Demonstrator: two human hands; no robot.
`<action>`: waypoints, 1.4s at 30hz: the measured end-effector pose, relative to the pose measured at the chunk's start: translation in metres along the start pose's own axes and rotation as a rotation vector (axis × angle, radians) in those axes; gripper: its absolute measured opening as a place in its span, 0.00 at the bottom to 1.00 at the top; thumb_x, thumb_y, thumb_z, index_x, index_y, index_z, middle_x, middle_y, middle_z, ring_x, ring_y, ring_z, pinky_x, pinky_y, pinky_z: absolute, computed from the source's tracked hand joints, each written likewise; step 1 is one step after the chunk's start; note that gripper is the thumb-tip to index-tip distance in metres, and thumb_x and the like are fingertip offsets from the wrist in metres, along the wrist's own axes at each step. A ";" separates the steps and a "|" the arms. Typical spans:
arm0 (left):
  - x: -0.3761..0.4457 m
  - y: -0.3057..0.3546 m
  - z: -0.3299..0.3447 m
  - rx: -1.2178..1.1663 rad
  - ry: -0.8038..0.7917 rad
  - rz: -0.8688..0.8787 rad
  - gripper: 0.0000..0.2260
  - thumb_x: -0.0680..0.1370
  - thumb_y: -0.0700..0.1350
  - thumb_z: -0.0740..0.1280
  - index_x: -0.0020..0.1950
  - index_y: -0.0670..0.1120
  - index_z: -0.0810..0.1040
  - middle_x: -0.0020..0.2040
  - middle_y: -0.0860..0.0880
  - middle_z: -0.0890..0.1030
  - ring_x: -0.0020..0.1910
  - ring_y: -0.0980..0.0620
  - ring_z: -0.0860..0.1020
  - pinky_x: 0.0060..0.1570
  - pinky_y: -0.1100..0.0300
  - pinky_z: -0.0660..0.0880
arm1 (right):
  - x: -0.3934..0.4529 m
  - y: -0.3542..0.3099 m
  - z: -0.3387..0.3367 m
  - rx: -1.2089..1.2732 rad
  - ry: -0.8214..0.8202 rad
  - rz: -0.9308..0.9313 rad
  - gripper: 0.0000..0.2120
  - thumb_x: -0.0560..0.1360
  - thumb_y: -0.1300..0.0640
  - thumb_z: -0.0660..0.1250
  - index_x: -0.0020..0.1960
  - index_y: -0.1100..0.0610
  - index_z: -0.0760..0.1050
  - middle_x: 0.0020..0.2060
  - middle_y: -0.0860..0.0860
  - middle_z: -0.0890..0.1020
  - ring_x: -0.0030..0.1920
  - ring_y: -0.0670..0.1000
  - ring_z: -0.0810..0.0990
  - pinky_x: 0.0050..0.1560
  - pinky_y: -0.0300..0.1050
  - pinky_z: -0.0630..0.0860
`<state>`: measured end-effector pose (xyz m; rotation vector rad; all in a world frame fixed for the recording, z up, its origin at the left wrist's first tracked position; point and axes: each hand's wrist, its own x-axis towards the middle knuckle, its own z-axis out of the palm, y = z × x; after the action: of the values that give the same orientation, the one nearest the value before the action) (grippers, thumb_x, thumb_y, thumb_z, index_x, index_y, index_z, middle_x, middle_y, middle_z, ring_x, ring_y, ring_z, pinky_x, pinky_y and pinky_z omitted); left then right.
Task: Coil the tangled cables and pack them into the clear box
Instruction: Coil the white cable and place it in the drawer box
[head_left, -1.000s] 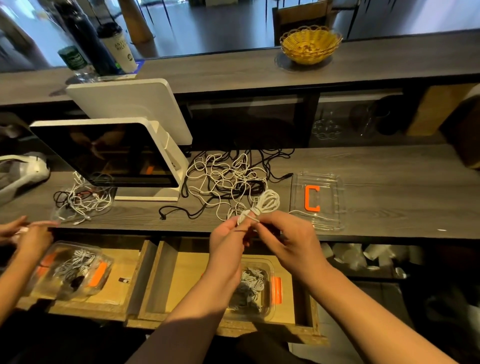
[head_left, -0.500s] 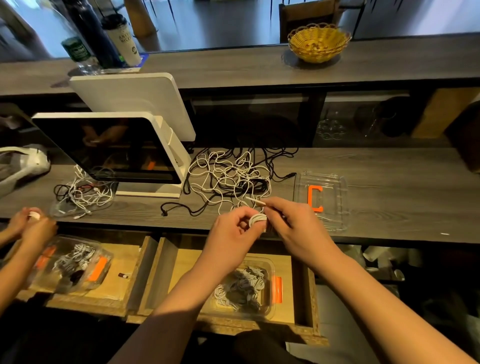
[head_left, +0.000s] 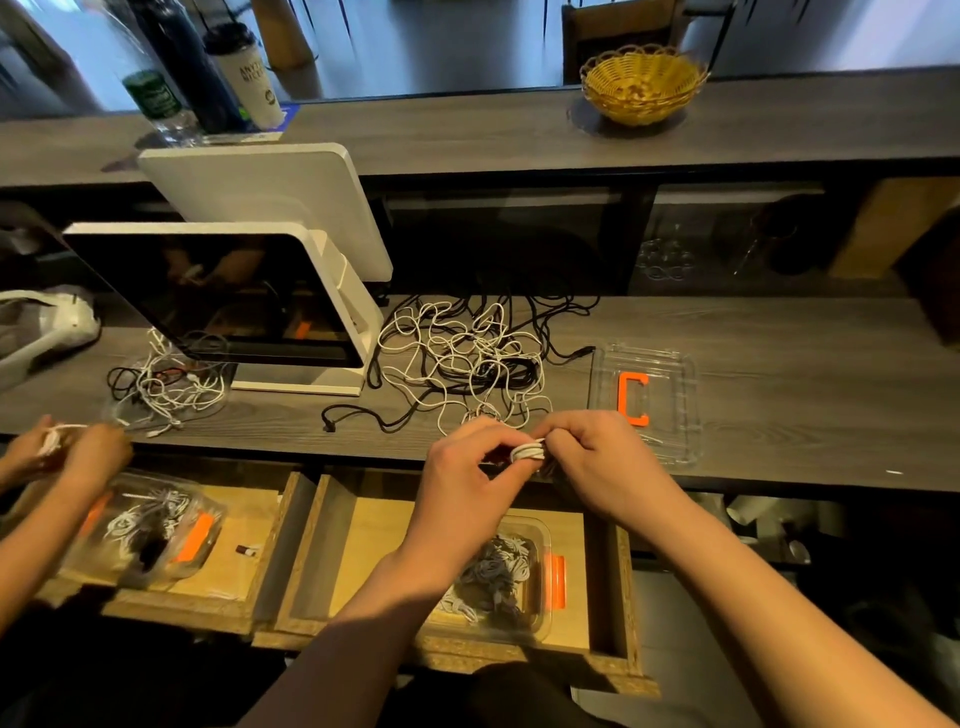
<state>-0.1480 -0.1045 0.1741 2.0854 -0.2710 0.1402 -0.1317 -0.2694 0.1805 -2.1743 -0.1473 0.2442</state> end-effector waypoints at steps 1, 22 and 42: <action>0.000 0.002 0.001 -0.039 -0.008 -0.052 0.11 0.72 0.36 0.76 0.47 0.52 0.85 0.45 0.55 0.83 0.47 0.58 0.81 0.46 0.68 0.75 | 0.000 0.001 -0.001 0.010 -0.003 0.004 0.14 0.80 0.58 0.60 0.51 0.50 0.84 0.42 0.48 0.85 0.43 0.48 0.82 0.47 0.55 0.79; 0.003 0.018 -0.013 -0.702 -0.029 -0.625 0.10 0.73 0.33 0.73 0.51 0.45 0.85 0.46 0.42 0.87 0.43 0.51 0.85 0.46 0.60 0.80 | -0.015 0.012 0.012 0.522 0.201 -0.080 0.08 0.75 0.58 0.72 0.53 0.53 0.78 0.45 0.50 0.85 0.46 0.49 0.84 0.45 0.44 0.81; -0.006 0.004 -0.012 -0.960 -0.175 -0.742 0.12 0.69 0.39 0.73 0.52 0.41 0.85 0.48 0.41 0.84 0.42 0.50 0.83 0.40 0.63 0.82 | -0.018 0.016 -0.001 0.874 -0.228 0.173 0.16 0.72 0.54 0.69 0.54 0.64 0.80 0.36 0.57 0.80 0.31 0.49 0.77 0.33 0.37 0.75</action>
<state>-0.1550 -0.0958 0.1821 1.1235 0.3032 -0.5271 -0.1488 -0.2830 0.1704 -1.2857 0.0249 0.5414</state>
